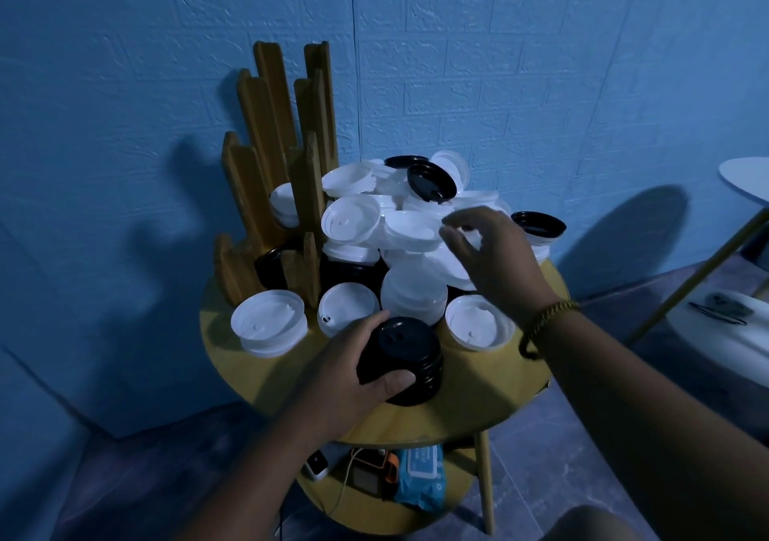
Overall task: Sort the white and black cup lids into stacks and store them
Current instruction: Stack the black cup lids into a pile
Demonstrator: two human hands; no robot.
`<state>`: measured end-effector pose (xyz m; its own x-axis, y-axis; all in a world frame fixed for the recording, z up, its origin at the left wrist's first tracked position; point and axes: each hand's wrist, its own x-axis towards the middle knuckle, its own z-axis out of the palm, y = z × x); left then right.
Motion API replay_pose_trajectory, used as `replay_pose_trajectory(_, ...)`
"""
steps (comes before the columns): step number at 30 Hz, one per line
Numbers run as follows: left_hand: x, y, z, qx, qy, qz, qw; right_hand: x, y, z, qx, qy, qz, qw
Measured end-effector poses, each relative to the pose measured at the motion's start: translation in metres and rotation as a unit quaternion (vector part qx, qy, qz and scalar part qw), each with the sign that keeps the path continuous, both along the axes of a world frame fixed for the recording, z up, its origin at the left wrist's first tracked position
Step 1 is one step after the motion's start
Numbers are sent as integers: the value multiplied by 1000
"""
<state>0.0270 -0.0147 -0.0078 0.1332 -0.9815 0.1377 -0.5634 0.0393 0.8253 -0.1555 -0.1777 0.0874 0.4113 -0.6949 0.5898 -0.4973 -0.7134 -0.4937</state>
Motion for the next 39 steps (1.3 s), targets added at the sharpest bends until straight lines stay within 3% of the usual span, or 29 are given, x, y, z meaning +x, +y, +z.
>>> replay_pose_trajectory(9, 2, 1, 0, 5, 7, -4, 1000, 59, -72, 16, 59, 207, -11, 976)
replay_pose_trajectory(15, 3, 2, 1, 9, -10, -2, 1000, 65, -76, 18, 49, 247, -16, 968)
replay_pose_trajectory(21, 1, 3, 3, 9, -9, 5, 1000, 53, -64, 23, -8, 157, 11, 988)
replay_pose_trajectory(24, 1, 3, 3, 8, -5, 6, 1000, 41, -40, 31, -55, 17, 5, 998)
replay_pose_trajectory(28, 0, 2, 2, 8, 1, 10, 1000, 10, 35, 33, 120, -222, 76, 965)
replay_pose_trajectory(32, -1, 3, 3, 5, -3, 15, 1000, -17, 96, -2, 387, -334, 159, 845)
replay_pose_trajectory(34, -3, 4, 5, 6, -2, 10, 1000, -22, 113, -23, 450, -338, 159, 811)
replay_pose_trajectory(39, -3, 7, 6, 0, -12, 9, 1000, -25, 129, -48, 393, -264, 98, 875)
